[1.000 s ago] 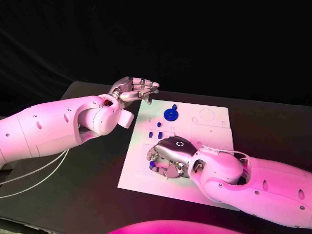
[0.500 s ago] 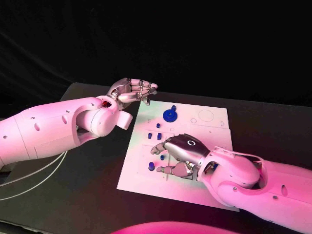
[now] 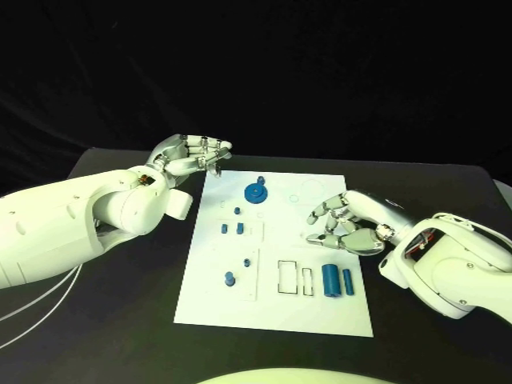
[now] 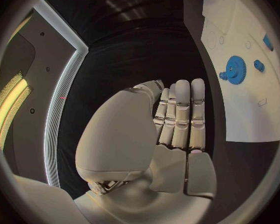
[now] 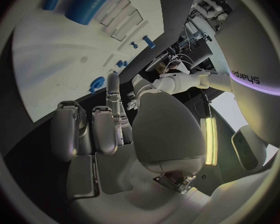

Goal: Assemble the parts on the task board

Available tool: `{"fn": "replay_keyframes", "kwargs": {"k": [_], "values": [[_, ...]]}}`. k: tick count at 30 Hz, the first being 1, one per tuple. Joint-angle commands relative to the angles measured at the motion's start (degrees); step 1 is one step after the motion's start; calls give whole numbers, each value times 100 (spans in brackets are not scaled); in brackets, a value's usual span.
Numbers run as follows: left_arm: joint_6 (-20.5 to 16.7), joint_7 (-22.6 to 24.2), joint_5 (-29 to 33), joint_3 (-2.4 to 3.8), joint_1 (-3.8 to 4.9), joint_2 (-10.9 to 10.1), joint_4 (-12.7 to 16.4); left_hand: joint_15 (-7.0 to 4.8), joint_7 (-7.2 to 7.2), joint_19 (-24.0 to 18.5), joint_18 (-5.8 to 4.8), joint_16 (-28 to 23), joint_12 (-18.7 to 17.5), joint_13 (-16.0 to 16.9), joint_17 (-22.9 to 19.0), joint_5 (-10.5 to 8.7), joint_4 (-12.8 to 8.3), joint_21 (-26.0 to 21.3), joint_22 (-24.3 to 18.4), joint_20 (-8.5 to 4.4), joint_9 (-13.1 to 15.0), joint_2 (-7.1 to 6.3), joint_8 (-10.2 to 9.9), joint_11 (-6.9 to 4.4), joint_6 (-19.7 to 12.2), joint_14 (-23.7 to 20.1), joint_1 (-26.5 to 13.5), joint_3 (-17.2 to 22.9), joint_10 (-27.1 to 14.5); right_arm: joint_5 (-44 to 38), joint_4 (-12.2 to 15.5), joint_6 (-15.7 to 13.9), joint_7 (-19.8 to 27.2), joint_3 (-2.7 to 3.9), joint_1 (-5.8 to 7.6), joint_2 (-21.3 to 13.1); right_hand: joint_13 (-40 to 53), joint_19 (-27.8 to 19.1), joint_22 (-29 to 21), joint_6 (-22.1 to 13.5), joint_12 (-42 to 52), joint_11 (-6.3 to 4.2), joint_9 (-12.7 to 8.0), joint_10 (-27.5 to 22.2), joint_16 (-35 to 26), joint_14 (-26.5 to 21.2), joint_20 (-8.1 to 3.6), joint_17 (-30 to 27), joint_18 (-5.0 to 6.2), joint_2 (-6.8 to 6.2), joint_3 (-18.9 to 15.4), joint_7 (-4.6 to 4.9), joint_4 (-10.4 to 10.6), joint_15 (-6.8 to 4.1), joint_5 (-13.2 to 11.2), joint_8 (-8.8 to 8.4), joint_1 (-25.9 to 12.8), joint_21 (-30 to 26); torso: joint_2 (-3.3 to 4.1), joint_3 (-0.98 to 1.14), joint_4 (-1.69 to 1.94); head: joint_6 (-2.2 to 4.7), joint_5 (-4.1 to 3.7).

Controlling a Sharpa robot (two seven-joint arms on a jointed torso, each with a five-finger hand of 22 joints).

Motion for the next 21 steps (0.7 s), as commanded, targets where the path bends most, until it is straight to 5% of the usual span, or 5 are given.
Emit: {"fn": "replay_keyframes", "kwargs": {"k": [1, 2, 4, 8, 21], "values": [[55, 48, 12, -5, 3, 19, 1, -9, -2, 40, 36, -20, 31, 7, -9, -21, -1, -20, -9, -11, 1, -13, -17, 27, -56, 30, -53, 22, -31, 621, 123, 147, -335, -29, -52, -241, 1259, 352, 1225, 79, 1244, -115, 138, 267, 211, 288, -99, 357, -133, -15, -152, -116, -38, -94, -5, 237, -120, 555, -30, 3, -38, -18, -200], [54, 49, 12, -8, 3, 19, -1, -9, -2, 40, 36, -20, 31, 7, -9, -21, -1, -20, -9, -11, 1, -13, -17, 27, -56, 30, -53, 22, -31, 560, 169, 181, -472, -40, -78, -332, 2352, 386, 1278, 7, 2231, -161, 275, 154, 286, 304, -192, 452, -148, -38, -274, -207, -104, -93, 11, 407, -107, 676, -34, 3, -40, -23, -231], [54, 50, 12, -14, 3, 18, -4, -9, -2, 40, 36, -20, 31, 7, -9, -21, -1, -20, -9, -11, 1, -13, -17, 27, -56, 30, -53, 22, -31, 427, 239, 251, -715, -57, -123, -455, 4096, 444, 1362, -55, 3751, -237, 520, 191, 409, 333, -142, 669, -199, 121, -455, -162, -59, -172, 25, 714, -238, 901, -40, 0, -48, -41, -269], [49, 53, 12, -23, 2, 14, -8, -9, -2, 40, 36, -20, 31, 7, -9, -21, -1, -20, -9, -11, 1, -13, -17, 27, -56, 30, -53, 22, -31, 128, 359, 350, -1301, -96, -243, -628, 5537, 521, 1438, -142, 4899, -183, 759, 423, 552, 373, -160, 967, -250, 238, -735, -217, 15, -143, 59, 1004, -330, 1170, -47, -9, -62, -63, -332], [60, 53, 12, -34, 2, 0, 5, -9, -2, 40, 36, -20, 31, 7, -9, -21, -1, -20, -9, -11, 1, -13, -17, 27, -56, 30, -53, 22, -31, -299, 432, 326, -2237, -132, -603, -438, 6073, 571, 1483, -239, 5266, -175, 908, 519, 633, 394, -155, 1127, -284, 353, -1151, -222, 27, -137, 229, 1145, -502, 1337, -59, -13, -69, -116, -422]]}}
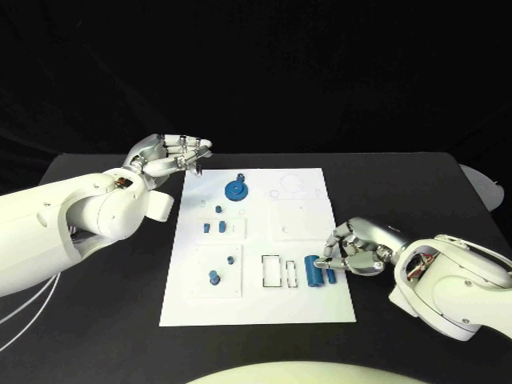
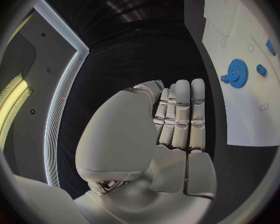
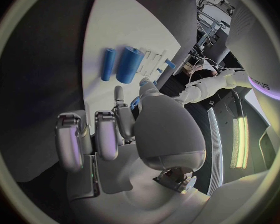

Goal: Assemble the parts on the task board

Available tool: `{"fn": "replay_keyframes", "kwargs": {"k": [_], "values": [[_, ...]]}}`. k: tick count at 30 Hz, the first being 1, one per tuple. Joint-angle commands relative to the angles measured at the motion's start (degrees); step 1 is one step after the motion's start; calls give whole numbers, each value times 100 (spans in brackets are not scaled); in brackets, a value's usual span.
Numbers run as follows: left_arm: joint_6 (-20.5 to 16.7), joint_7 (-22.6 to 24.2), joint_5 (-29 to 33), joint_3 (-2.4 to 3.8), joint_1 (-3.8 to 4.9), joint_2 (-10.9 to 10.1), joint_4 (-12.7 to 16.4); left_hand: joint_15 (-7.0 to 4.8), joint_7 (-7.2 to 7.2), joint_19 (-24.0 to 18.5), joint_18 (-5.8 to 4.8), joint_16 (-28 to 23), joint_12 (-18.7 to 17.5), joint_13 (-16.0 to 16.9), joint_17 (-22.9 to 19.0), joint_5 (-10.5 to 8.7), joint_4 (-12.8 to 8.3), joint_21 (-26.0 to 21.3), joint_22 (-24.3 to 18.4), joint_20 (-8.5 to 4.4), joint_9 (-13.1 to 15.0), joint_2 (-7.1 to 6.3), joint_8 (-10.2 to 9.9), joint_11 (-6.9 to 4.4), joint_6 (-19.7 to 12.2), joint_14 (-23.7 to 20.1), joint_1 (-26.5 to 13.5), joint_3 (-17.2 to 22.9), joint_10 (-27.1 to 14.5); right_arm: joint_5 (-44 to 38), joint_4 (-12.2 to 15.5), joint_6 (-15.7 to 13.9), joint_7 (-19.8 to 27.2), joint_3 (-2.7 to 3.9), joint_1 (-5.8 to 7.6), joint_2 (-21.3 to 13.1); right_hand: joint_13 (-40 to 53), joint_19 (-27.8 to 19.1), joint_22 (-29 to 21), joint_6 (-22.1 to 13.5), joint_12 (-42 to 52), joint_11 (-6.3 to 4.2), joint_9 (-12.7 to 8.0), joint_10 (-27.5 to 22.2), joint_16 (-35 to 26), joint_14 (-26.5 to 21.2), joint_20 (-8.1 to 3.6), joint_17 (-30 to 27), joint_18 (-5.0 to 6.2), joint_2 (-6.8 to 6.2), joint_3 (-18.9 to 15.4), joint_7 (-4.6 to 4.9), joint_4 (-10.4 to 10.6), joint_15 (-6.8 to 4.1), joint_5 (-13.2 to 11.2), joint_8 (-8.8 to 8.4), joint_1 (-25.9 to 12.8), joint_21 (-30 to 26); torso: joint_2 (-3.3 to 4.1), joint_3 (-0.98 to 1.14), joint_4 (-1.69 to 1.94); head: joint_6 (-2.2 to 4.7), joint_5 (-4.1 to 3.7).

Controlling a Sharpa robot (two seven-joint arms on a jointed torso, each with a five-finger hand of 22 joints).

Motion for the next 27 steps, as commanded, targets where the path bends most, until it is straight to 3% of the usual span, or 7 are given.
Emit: {"fn": "replay_keyframes", "kwargs": {"k": [1, 11, 27], "values": [[60, 49, 12, 1, 3, 1, 17, -9, -2, 40, 36, -20, 31, 7, -10, -21, -1, -20, -10, -11, 1, -13, -16, 27, -56, 30, -53, 22, -31, -340, 11, 107, -539, -2, -66, 64, 76, 577, 1489, -35, 75, 11, 19, 70, 41, 389, 9, 281, -109, 29, -94, 5, 4, -3, 19, 45, -88, 44, -1, -2, 4, -11, -34], [71, 41, 12, -3, 3, -21, 25, -8, -2, 43, 36, -22, 36, 9, -11, -22, 0, -24, -12, -10, 3, -12, -13, 26, -55, 34, -66, 29, -29, -593, -39, 203, -740, -4, -217, 239, 161, 589, 1500, 4, 129, 2, 45, 101, 55, 392, 8, 309, -117, 90, -188, -11, 3, -9, 16, 83, -148, 83, -1, -5, 0, -18, -14], [88, 31, 12, -4, 4, -46, 40, -8, -2, 43, 36, -22, 36, 9, -11, -22, 0, -24, -12, -10, 3, -12, -13, 26, -55, 34, -66, 29, -29, -871, -141, 314, -864, -3, -295, 488, 206, 599, 1508, 37, 152, -11, 62, 114, 72, 398, 3, 351, -124, 110, -256, -27, -6, -18, 1, 109, -125, 114, -2, -15, 1, -31, 10]]}}
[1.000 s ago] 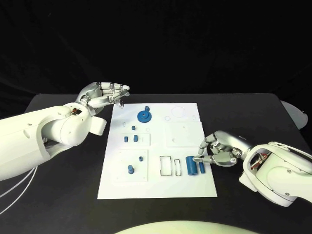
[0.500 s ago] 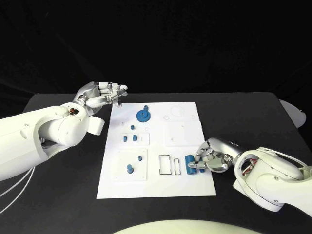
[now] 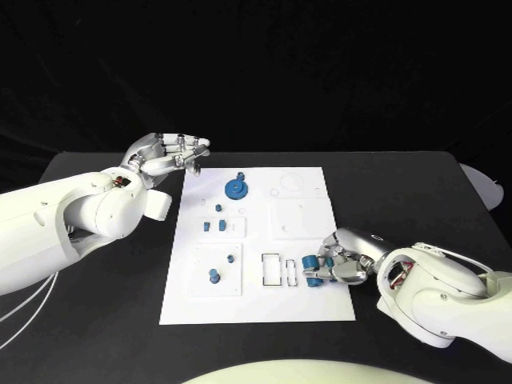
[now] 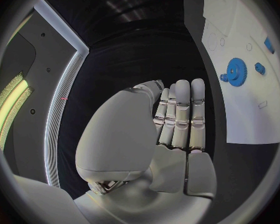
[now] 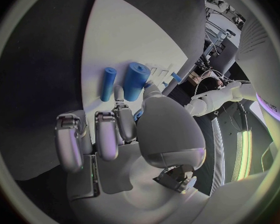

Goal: Assemble the parts on the task board

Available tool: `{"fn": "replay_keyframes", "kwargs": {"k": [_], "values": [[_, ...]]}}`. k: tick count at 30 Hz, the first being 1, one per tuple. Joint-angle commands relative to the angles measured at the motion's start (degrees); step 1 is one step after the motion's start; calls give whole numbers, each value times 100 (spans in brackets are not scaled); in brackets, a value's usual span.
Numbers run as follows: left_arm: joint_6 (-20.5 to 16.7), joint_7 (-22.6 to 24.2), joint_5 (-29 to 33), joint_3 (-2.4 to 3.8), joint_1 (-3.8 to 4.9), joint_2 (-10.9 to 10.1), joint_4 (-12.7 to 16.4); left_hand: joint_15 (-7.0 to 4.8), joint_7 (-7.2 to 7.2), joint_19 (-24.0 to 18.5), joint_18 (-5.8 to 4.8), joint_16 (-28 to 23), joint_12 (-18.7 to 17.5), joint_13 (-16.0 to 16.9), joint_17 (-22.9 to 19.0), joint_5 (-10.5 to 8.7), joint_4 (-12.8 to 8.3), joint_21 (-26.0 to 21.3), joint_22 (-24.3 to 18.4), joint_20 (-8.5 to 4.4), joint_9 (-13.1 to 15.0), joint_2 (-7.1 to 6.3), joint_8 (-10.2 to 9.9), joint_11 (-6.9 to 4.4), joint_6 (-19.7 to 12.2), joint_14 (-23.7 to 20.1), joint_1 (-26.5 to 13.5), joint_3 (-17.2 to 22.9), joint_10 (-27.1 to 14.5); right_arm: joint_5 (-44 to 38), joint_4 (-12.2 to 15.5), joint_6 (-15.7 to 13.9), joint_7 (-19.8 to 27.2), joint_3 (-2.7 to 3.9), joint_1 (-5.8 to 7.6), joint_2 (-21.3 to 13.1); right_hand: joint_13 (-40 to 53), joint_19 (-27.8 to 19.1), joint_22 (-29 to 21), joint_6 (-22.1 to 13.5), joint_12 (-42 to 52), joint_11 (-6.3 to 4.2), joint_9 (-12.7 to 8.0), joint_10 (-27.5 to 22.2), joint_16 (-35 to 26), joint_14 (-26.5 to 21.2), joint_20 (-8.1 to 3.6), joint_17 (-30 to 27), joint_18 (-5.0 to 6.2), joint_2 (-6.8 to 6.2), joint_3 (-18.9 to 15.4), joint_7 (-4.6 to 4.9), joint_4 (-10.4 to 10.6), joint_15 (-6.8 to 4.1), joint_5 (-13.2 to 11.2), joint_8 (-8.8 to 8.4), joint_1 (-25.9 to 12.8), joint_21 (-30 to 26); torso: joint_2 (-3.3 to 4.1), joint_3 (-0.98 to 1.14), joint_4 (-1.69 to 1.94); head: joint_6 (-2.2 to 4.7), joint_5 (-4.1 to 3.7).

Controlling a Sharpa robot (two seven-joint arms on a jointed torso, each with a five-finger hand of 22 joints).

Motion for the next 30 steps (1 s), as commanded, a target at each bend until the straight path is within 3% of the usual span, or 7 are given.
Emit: {"fn": "replay_keyframes", "kwargs": {"k": [1, 10, 15, 21, 26, 30], "values": [[82, 34, 12, 4, 4, -1, 22, -8, -2, 43, 36, -22, 36, 9, -5, -22, 0, -24, -6, -10, 3, -12, -13, 26, -55, 34, -66, 29, -29, -223, -37, 152, -145, -11, -45, 45, 58, 599, 1507, 35, 36, 1, 9, 49, 21, 397, 1, 349, -38, 22, -48, -25, 0, -20, 11, 30, -8, 25, 3, -4, 4, -1, 5], [83, 33, 12, 4, 4, -9, 22, -8, -2, 43, 36, -22, 36, 9, -5, -22, 0, -24, -6, -10, 3, -12, -13, 26, -55, 34, -66, 29, -29, -241, -59, -4, -171, -10, -139, 138, 134, 599, 1507, 72, 56, -19, 21, 68, 43, 403, -15, 399, -38, 162, -84, -45, -8, -37, 241, 43, 316, 25, 1, 1, -3, -6, 14], [81, 36, 12, 4, 4, -9, 21, -8, -2, 43, 36, -22, 36, 9, -5, -22, 0, -24, -6, -10, 3, -12, -13, 26, -55, 34, -66, 29, -29, -170, -28, -190, -180, -10, -152, 148, 179, 599, 1507, 105, 63, -40, 2, 84, 55, 406, -30, 425, -38, 229, -27, -66, -26, -55, 641, 21, 635, 25, -1, 5, -8, -5, 30], [77, 37, 12, 4, 4, -2, 19, -8, -3, 46, 36, -25, 40, 10, -7, -22, -1, -30, -8, -10, 5, -12, -9, 26, -54, 37, -80, 37, -30, 118, 56, -727, -160, -6, -154, 134, 220, 599, 1507, 142, 61, -70, -34, 92, 70, 412, -54, 463, -38, 319, 221, -95, -53, -82, 639, -23, 1112, 25, -2, 7, -3, -1, 40], [73, 35, 12, 4, 4, 8, 11, -8, -3, 46, 36, -25, 40, 10, -7, -22, -1, -30, -8, -10, 5, -12, -9, 26, -54, 37, -80, 37, -30, 507, 160, -1094, -57, 6, -108, 101, 251, 599, 1507, 184, 76, -76, -46, 109, 75, 414, -59, 476, -38, 348, 304, -103, -15, -85, 719, -29, 1156, 25, -8, 4, 2, 7, 46], [78, 33, 12, 4, 4, 21, 5, -8, -3, 46, 36, -25, 40, 10, -7, -22, -1, -30, -8, -10, 5, -12, -9, 26, -54, 37, -80, 37, -30, 775, 254, -1255, 18, 15, 2, 97, 266, 599, 1507, 216, 83, -85, -52, 121, 82, 418, -63, 494, -38, 366, 360, -115, -11, -92, 789, -31, 1164, 25, -9, -1, 0, 11, 49]]}}
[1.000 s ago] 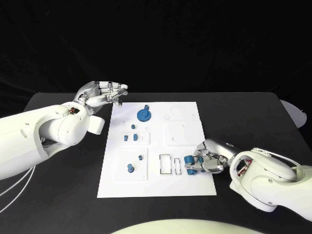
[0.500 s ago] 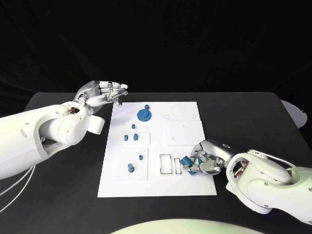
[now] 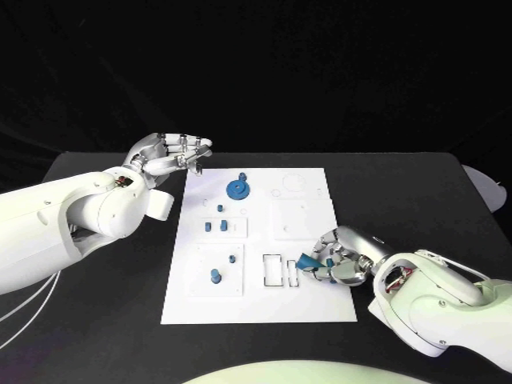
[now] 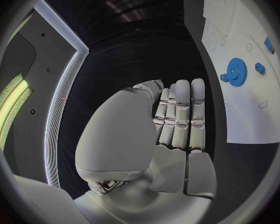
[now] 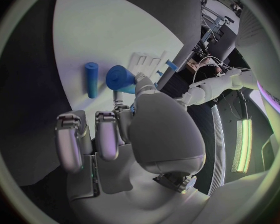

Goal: Assemble the parts on the task board

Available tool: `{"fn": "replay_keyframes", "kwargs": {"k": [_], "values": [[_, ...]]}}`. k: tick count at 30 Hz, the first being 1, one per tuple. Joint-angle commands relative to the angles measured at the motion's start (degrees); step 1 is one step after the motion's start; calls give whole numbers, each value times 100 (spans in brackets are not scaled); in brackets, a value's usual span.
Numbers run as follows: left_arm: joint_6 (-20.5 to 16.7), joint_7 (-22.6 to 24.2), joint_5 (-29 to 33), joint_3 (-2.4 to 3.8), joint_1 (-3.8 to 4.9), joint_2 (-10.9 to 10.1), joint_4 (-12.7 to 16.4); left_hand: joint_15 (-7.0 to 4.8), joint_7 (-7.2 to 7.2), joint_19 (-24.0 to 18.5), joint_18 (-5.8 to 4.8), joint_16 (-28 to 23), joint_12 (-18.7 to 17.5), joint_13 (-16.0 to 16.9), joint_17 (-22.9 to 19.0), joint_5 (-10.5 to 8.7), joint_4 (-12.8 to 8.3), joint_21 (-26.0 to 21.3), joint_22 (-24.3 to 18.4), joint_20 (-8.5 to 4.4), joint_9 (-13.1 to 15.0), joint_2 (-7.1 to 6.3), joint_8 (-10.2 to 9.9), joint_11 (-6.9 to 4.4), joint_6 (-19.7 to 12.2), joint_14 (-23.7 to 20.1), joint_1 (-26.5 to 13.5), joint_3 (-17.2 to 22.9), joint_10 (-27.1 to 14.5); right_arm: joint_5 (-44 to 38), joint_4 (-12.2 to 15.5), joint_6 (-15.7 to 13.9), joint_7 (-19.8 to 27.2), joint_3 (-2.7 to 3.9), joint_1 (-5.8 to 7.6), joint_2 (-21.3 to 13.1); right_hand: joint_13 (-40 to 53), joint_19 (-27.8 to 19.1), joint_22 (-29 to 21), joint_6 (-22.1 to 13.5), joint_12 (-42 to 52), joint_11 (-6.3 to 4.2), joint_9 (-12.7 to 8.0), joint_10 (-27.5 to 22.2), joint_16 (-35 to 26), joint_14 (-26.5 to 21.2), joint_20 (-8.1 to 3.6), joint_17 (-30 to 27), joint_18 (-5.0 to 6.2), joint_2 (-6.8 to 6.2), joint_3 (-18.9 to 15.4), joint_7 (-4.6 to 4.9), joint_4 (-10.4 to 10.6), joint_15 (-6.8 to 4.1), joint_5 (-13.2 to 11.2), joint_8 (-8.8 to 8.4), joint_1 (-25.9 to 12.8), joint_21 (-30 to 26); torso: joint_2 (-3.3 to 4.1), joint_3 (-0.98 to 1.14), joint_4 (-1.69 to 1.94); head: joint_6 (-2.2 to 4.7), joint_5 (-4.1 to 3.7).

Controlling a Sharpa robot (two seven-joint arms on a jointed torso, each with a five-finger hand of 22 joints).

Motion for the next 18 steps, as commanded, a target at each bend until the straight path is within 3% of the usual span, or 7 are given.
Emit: {"fn": "replay_keyframes", "kwargs": {"k": [1, 8, 14, 18], "values": [[78, 36, 12, 4, 3, 26, 5, -8, -3, 46, 36, -25, 40, 10, -8, -22, -1, -30, -9, -10, 5, 17, -9, 26, -54, 37, -51, 37, -30, 498, 82, -415, 98, 12, 83, 17, 267, 600, 1507, 140, 47, -6, 15, 46, 36, 419, -23, 506, -38, 309, 55, -97, -7, -52, 49, 35, 239, 25, -4, -9, -1, 3, -1], [82, 39, 12, 4, 3, 46, 2, -8, -3, 46, 36, -25, 40, 10, -8, -22, -1, -30, -9, -10, 5, 17, -9, 26, -54, 37, -51, 37, -30, 820, 81, -290, 168, 16, 158, 202, 282, 600, 1507, 162, 59, -10, 14, 58, 41, 422, -26, 520, -38, 308, 73, -103, -3, -56, 68, 39, 229, 25, 3, -5, -1, 4, 7], [86, 35, 12, 4, 3, 53, 8, -8, -3, 46, 36, -25, 40, 10, -8, -22, -1, -30, -9, -10, 5, 17, -9, 26, -54, 37, -51, 37, -30, 975, -51, 44, 152, 16, 148, 462, 276, 600, 1507, 222, 37, -18, 7, 61, 41, 421, -34, 515, -38, 293, 88, -112, 8, -63, 8, 40, 67, 25, 4, -14, 5, -8, 12], [87, 33, 12, 4, 3, 53, 9, -8, -3, 46, 36, -25, 40, 10, -8, -22, -1, -30, -9, -10, 5, 17, -9, 26, -54, 37, -51, 37, -30, 1006, -139, 252, 121, 16, 122, 601, 278, 600, 1507, 298, 24, -36, 12, 66, 43, 421, -42, 520, -38, 301, 100, -136, 9, -75, -58, 62, -76, 25, 6, -9, 5, -17, 28]]}}
